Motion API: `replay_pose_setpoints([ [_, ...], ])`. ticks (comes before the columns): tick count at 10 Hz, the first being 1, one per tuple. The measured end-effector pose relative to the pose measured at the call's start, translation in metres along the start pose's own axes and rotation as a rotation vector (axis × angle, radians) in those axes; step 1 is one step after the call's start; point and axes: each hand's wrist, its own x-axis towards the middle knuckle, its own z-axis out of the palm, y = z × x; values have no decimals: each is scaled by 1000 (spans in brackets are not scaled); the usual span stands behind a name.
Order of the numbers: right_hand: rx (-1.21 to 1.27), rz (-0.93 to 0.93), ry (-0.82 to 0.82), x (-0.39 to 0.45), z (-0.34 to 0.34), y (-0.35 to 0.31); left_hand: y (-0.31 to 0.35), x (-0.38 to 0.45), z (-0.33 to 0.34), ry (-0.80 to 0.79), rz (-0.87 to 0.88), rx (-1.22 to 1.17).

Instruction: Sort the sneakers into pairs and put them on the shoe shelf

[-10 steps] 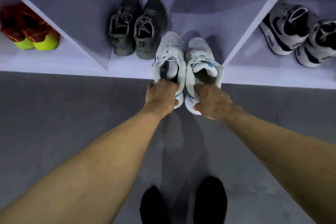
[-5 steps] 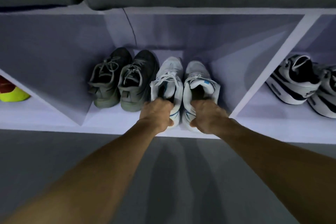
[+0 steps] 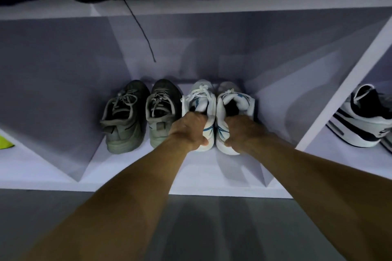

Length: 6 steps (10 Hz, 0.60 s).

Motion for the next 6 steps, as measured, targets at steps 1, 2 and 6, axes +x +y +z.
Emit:
replay_pose_setpoints([
  [1, -18, -15, -8, -3, 1, -1, -2, -3, 3, 32, 12, -9],
  [2, -2, -22, 4, -25, 1, -4, 0, -24, 10, 25, -7, 17],
  [6, 127, -18, -319, -196, -60, -36, 25, -183, -71, -380, -160, 123],
])
